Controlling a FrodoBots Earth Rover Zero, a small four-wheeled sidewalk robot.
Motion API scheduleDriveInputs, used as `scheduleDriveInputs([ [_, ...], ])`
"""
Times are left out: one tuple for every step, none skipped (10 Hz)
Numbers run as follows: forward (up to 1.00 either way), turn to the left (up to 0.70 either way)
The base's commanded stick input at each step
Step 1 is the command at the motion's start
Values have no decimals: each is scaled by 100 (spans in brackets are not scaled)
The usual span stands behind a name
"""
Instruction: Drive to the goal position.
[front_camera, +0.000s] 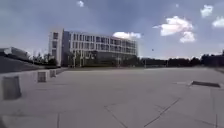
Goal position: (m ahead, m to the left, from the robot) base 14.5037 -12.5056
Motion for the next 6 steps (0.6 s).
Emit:
scheduleDriveInputs([
  [70, -8],
  [70, -2],
  [70, 0],
  [70, 0],
  [70, 0],
  [70, 0],
])
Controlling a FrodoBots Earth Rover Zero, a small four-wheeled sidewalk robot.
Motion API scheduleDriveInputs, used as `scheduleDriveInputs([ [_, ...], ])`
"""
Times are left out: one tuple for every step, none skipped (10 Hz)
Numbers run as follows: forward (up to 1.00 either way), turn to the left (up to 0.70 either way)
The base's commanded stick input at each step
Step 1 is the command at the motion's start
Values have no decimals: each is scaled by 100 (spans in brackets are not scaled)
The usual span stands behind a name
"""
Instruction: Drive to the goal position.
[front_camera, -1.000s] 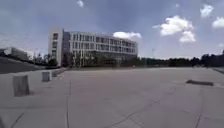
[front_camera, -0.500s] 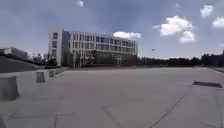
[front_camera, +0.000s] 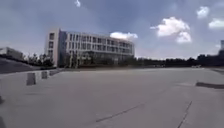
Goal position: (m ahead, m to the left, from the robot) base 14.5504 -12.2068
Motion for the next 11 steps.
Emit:
scheduleDriveInputs([
  [70, 0],
  [70, 0],
  [70, 0],
  [70, 0],
  [70, 0],
  [70, 0],
  [70, 0],
  [70, -17],
  [70, -35],
  [70, -35],
  [70, 0],
])
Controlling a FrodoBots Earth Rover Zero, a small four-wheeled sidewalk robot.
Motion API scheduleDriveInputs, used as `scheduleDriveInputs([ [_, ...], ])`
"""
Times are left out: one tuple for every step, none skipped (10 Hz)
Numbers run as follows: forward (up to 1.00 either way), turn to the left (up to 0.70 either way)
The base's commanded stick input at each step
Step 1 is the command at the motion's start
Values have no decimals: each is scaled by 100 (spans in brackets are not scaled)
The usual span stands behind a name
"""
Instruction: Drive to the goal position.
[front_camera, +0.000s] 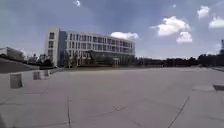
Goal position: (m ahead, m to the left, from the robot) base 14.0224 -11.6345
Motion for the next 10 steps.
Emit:
scheduleDriveInputs([
  [70, 0],
  [70, 0],
  [70, 0],
  [70, 0],
  [70, 0],
  [70, 0],
  [70, 0],
  [70, -8],
  [70, -22],
  [70, -31],
])
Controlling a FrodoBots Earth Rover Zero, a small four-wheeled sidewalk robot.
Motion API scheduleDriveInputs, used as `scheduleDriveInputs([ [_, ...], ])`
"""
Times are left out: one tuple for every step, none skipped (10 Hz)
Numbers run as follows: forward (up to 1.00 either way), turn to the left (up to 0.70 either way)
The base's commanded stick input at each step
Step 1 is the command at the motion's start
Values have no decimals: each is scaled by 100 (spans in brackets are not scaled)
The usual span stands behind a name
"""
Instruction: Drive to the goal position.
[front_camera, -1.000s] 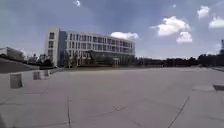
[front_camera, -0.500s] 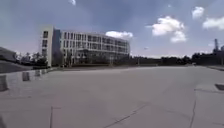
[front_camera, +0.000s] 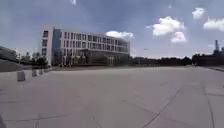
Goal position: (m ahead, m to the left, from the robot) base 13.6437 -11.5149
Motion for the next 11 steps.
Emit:
scheduleDriveInputs([
  [70, -8],
  [70, 0],
  [70, 0],
  [70, 0],
  [70, 0],
  [70, 0],
  [70, 0],
  [70, -4],
  [70, -33],
  [70, 0],
  [70, 0],
])
